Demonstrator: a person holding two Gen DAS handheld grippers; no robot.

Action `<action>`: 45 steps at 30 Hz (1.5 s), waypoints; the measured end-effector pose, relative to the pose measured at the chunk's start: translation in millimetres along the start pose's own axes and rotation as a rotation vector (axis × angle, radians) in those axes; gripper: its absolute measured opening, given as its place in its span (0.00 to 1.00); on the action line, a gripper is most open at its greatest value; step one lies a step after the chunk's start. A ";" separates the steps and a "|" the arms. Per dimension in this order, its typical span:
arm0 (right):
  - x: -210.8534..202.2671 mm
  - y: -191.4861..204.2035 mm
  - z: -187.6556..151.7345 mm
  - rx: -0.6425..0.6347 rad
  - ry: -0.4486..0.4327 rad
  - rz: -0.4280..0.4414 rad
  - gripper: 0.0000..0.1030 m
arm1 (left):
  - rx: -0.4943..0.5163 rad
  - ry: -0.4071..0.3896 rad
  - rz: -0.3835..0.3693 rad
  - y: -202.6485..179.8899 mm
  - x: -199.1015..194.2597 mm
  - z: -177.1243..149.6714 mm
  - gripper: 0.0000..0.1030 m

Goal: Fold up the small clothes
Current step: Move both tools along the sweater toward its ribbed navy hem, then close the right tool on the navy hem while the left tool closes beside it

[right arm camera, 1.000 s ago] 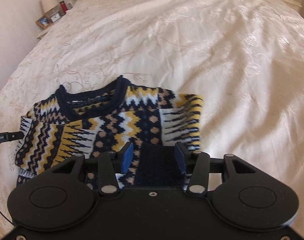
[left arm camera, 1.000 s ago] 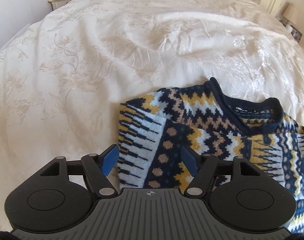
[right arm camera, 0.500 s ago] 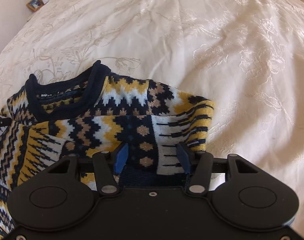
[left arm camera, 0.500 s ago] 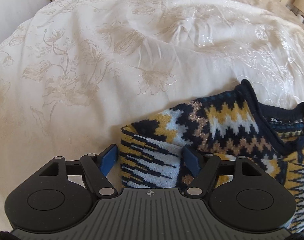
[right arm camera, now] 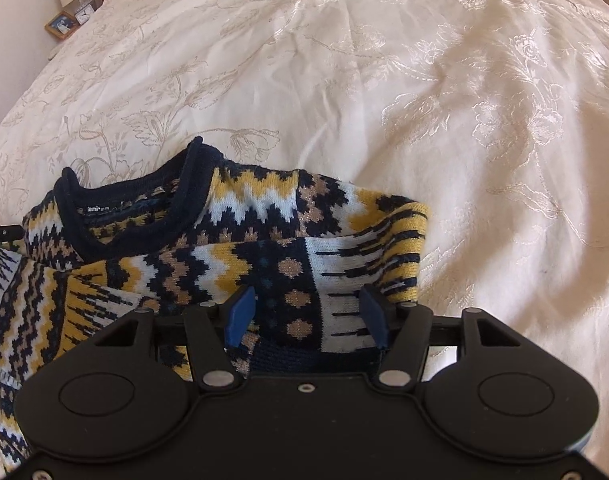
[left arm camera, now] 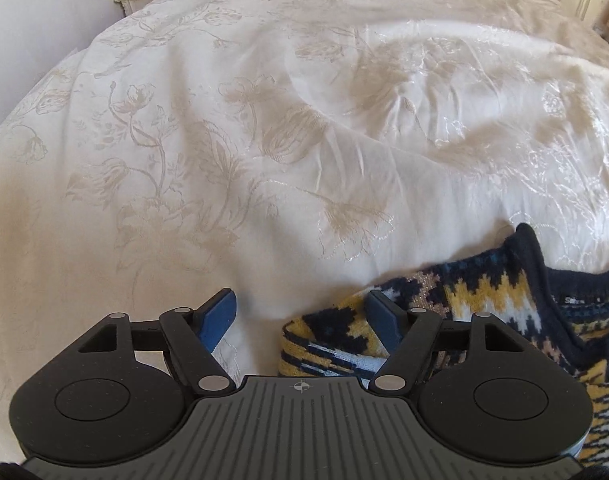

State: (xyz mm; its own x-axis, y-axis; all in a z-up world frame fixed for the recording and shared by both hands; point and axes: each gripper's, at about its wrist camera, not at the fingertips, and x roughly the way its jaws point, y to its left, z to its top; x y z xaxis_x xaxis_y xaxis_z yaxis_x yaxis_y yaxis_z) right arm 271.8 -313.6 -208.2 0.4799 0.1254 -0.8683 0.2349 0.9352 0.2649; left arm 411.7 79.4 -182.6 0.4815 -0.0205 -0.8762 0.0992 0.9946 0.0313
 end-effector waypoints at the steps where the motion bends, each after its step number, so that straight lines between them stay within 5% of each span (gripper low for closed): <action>1: -4.5 0.3 -0.3 0.006 -0.011 0.008 0.74 | -0.010 -0.010 -0.010 1.6 -5.2 -1.2 0.68; 6: -27.6 2.9 -9.1 0.006 -0.042 0.022 0.84 | -0.004 -0.050 -0.111 3.9 -38.8 -19.2 0.78; 13: -55.2 10.8 -40.5 0.012 -0.035 0.047 0.99 | 0.050 -0.069 -0.151 -0.7 -86.7 -68.3 0.90; 31: -95.9 33.8 -167.9 0.050 0.091 0.052 0.99 | 0.065 0.106 -0.241 18.1 -130.7 -202.6 0.91; 45: -122.7 30.2 -240.2 0.046 0.169 0.100 0.99 | 0.117 0.172 -0.300 14.5 -156.1 -269.5 0.91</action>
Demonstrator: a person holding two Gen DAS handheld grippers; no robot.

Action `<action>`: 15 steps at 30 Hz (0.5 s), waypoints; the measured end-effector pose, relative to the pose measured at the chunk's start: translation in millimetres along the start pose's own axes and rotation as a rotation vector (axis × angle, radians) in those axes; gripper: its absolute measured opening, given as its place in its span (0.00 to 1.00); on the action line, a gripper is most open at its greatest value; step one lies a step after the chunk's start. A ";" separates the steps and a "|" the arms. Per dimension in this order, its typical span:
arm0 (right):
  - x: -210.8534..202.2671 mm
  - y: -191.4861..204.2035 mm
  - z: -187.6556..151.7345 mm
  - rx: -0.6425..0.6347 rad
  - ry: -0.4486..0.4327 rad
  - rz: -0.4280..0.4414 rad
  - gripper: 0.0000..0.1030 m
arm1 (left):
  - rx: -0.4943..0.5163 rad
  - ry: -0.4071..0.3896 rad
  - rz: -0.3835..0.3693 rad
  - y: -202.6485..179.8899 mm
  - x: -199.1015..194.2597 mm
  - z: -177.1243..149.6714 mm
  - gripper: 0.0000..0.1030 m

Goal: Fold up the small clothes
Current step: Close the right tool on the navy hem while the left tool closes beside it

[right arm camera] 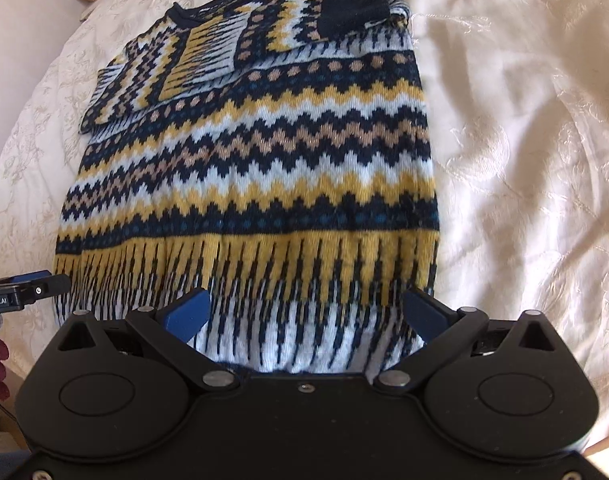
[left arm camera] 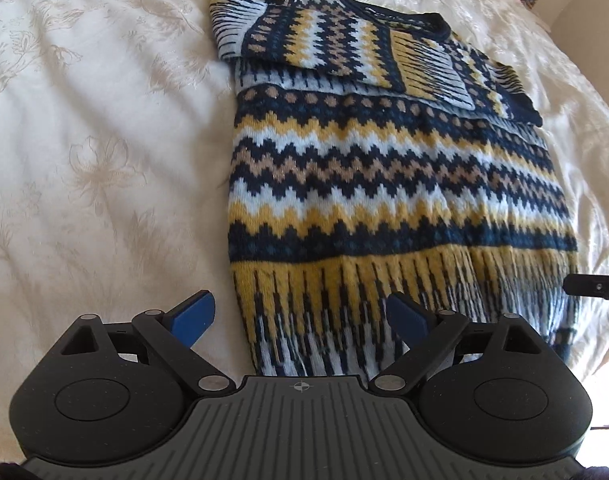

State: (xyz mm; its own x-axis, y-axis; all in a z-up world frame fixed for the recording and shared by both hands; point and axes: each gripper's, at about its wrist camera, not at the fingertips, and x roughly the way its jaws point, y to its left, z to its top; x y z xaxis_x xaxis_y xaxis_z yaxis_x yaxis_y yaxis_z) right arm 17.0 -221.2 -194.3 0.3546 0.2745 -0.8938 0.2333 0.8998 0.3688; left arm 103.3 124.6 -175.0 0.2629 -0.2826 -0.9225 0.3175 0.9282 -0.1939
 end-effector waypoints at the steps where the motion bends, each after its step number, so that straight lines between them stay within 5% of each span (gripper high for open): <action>1: -1.3 -1.3 -4.6 -0.017 0.009 0.014 0.99 | -0.008 -0.001 -0.003 -1.9 -1.4 -5.5 0.91; 15: 0.1 -20.5 -47.4 -0.176 0.112 0.147 0.99 | -0.130 0.037 0.039 -33.8 -1.2 -66.4 0.91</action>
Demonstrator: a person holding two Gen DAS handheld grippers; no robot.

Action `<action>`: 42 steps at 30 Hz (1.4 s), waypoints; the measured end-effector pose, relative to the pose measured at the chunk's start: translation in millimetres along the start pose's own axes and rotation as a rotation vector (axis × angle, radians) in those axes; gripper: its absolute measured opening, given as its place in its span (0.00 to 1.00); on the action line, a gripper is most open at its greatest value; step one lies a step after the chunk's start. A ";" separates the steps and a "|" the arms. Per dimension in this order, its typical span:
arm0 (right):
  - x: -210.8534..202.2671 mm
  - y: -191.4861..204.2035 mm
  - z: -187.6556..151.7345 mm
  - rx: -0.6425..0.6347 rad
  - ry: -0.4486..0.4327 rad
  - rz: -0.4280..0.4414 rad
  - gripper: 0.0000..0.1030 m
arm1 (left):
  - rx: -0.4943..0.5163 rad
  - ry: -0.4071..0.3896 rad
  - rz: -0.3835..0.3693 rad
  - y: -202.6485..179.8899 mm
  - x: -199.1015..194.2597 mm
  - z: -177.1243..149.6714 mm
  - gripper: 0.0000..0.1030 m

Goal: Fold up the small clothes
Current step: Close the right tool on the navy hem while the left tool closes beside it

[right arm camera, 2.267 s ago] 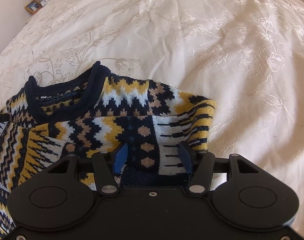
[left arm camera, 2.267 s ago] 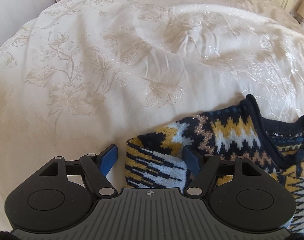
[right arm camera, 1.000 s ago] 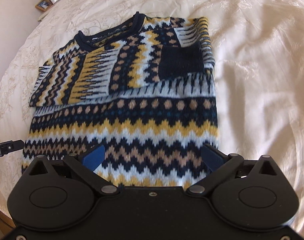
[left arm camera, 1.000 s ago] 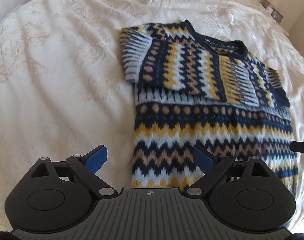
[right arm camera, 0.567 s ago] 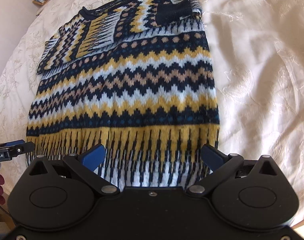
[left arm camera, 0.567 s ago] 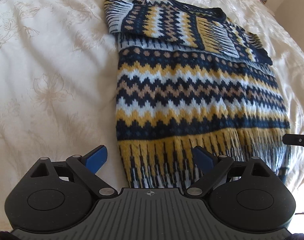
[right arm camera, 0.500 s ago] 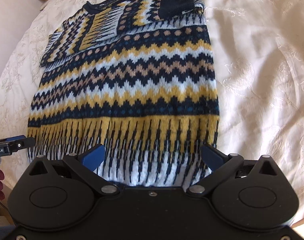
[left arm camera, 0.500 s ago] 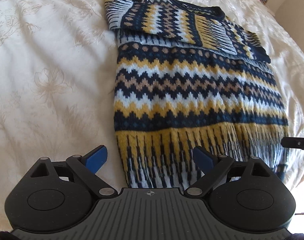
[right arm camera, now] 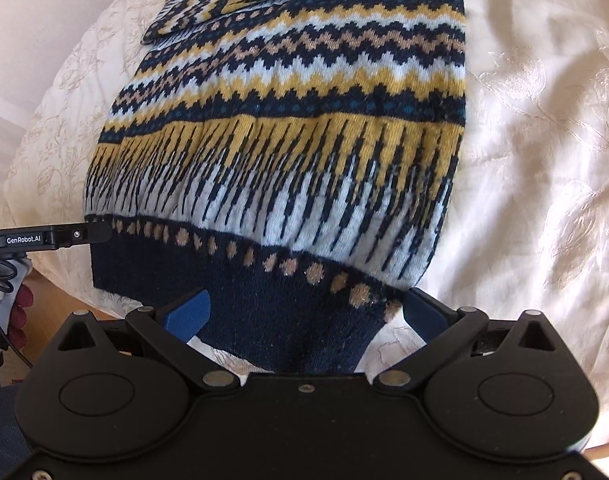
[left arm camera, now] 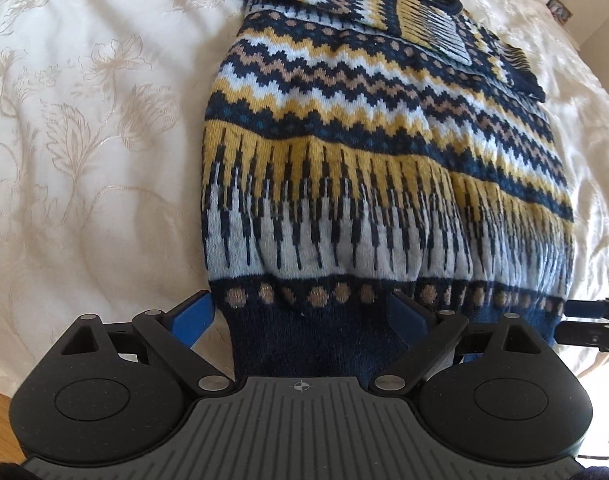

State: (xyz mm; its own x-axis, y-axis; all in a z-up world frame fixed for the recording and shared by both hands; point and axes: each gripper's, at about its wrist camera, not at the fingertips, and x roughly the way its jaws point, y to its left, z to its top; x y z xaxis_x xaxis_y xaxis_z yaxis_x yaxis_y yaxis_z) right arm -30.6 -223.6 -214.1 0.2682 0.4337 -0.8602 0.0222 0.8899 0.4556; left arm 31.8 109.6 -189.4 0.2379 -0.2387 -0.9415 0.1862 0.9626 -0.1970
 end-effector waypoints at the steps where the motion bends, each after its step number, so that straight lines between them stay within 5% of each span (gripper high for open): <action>1: 1.8 -1.4 -1.7 -0.003 0.007 0.004 0.99 | -0.001 0.002 0.003 -1.2 1.1 -2.4 0.91; 19: 23.5 -21.7 -16.3 0.041 0.031 0.083 1.00 | 0.002 0.034 -0.007 3.4 26.8 -25.6 0.91; 26: 30.0 -24.1 -15.7 0.041 0.030 0.086 1.00 | 0.059 0.057 -0.002 -3.3 37.3 -19.8 0.99; 34: 26.1 -28.2 -25.7 0.037 -0.018 0.103 1.00 | 0.053 0.038 0.044 -8.0 40.3 -19.9 0.99; 42: 27.9 -25.6 -19.4 0.021 0.042 0.116 1.00 | 0.061 0.058 0.048 -8.3 34.4 -21.9 0.91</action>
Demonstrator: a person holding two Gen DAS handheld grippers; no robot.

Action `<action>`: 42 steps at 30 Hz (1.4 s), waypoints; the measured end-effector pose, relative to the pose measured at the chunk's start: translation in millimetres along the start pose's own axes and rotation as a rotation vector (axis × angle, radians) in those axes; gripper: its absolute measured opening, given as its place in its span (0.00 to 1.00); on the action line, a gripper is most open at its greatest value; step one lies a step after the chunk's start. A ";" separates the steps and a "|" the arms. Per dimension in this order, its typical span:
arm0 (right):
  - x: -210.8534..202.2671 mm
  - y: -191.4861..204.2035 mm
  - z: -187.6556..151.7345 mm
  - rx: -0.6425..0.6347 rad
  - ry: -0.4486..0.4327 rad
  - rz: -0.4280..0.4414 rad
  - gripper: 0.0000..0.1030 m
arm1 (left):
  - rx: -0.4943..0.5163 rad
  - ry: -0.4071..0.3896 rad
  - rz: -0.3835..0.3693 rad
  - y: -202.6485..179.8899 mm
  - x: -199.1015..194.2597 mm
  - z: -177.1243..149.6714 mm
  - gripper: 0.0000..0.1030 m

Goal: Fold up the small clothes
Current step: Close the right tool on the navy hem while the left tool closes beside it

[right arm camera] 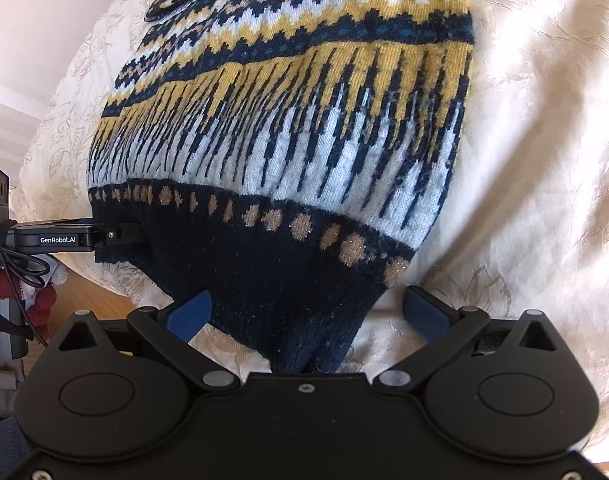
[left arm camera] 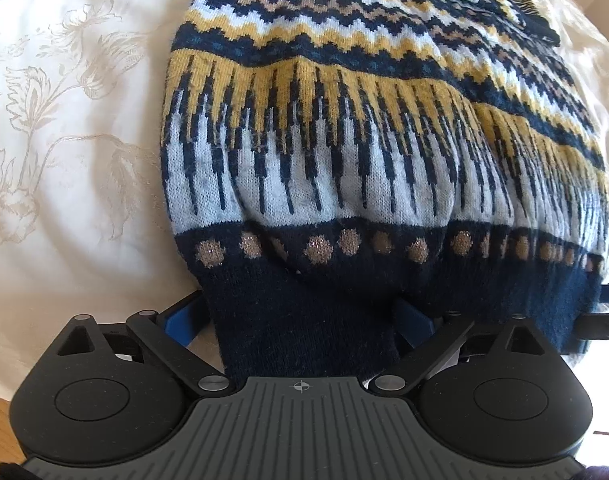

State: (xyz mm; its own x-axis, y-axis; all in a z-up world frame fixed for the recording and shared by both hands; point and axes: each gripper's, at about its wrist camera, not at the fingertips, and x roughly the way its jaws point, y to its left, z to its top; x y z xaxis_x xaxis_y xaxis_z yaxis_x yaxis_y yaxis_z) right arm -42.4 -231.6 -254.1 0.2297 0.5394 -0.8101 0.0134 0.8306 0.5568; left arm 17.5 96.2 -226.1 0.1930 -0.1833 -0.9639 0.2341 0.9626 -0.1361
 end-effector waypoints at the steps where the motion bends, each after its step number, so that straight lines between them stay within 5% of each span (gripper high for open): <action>1: -0.8 -0.3 0.0 0.000 0.004 0.007 1.00 | -0.001 -0.005 -0.005 1.7 -1.1 -0.3 0.89; 8: -8.7 -0.5 -4.0 0.027 -0.019 0.062 0.86 | -0.009 -0.051 -0.040 6.5 -10.0 -9.9 0.67; 14: -8.1 2.1 -5.5 0.035 -0.022 0.092 0.78 | -0.029 -0.069 -0.061 10.7 -16.8 -11.0 0.60; 22: -6.6 -8.2 -2.5 0.083 -0.010 0.114 0.55 | -0.033 -0.095 -0.097 25.9 -29.4 -12.6 0.54; 31: -4.7 -9.1 -1.6 0.120 -0.004 0.121 0.54 | -0.075 -0.093 -0.135 37.9 -29.1 -18.8 0.42; 33: -3.7 -8.4 -0.8 0.124 -0.003 0.120 0.53 | -0.083 -0.092 -0.154 38.4 -27.0 -18.2 0.27; 35: -2.2 -6.5 0.3 0.119 0.004 0.122 0.36 | -0.079 -0.103 -0.155 37.0 -27.9 -17.9 0.16; 36: -2.6 -7.0 0.1 0.127 0.009 0.131 0.18 | -0.081 -0.113 -0.161 36.4 -29.9 -17.8 0.11; 42: -26.7 3.1 0.2 0.118 -0.046 0.146 0.17 | -0.082 -0.181 -0.216 35.1 -57.6 -14.3 0.09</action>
State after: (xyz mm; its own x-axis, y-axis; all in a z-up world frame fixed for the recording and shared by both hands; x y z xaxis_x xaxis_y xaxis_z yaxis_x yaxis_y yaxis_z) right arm -48.3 -243.5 -230.7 0.2816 0.6441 -0.7113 0.0895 0.7204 0.6878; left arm 1.0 143.3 -178.6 0.3158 -0.4112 -0.8551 0.2117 0.9090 -0.3589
